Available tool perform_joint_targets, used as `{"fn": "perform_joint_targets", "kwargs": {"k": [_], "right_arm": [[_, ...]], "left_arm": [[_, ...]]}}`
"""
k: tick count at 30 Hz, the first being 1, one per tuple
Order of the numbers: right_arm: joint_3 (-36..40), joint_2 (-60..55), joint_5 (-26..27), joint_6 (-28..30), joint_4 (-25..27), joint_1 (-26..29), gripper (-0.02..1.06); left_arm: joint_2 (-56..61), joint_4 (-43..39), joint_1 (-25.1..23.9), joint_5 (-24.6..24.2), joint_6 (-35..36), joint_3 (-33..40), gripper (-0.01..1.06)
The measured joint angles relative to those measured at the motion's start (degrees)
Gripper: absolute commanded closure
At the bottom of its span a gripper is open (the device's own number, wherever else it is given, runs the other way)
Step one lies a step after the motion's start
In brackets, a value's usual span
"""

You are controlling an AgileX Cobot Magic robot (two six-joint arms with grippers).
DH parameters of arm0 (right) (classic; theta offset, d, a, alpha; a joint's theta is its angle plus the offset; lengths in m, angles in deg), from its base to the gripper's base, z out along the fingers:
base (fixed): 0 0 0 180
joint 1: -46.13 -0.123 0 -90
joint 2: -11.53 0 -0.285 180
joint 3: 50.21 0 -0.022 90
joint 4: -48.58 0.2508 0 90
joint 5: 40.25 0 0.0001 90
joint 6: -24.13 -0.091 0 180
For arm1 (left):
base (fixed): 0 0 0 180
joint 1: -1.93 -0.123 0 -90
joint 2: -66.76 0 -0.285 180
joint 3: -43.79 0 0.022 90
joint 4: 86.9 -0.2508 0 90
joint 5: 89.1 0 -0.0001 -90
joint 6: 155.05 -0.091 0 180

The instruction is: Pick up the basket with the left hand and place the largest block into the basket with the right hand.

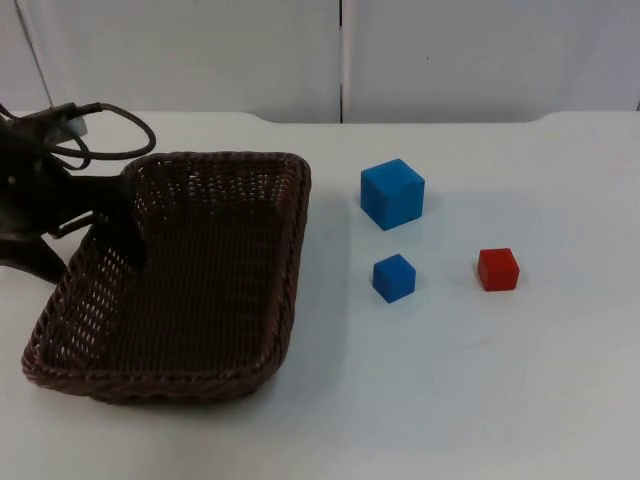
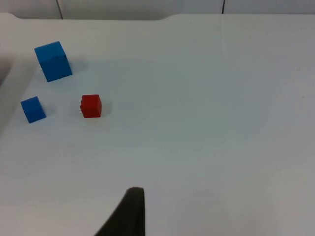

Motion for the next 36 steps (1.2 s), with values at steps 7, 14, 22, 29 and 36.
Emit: {"fn": "perform_joint_targets", "kwargs": {"k": [7, 14, 22, 29, 36], "right_arm": [[0.0, 0.0, 0.0, 0.0, 0.0, 0.0, -0.01], [0.0, 0.0, 0.0, 0.0, 0.0, 0.0, -0.01], [0.0, 0.0, 0.0, 0.0, 0.0, 0.0, -0.01], [0.0, 0.0, 0.0, 0.0, 0.0, 0.0, -0.01], [0.0, 0.0, 0.0, 0.0, 0.0, 0.0, -0.01]], "left_arm": [[0.0, 1.5, 0.0, -1.1, -0.2, 0.0, 0.89], [0.0, 2.9, 0.1, -3.0, 0.2, 0.0, 1.05], [4.8, 6.2, 0.1, -9.9, 0.7, 0.0, 1.05], [12.2, 6.3, 0.1, -15.2, 1.9, 0.1, 1.05], [20.7, 7.7, 0.1, -15.7, 3.4, 4.6, 1.05]]}}
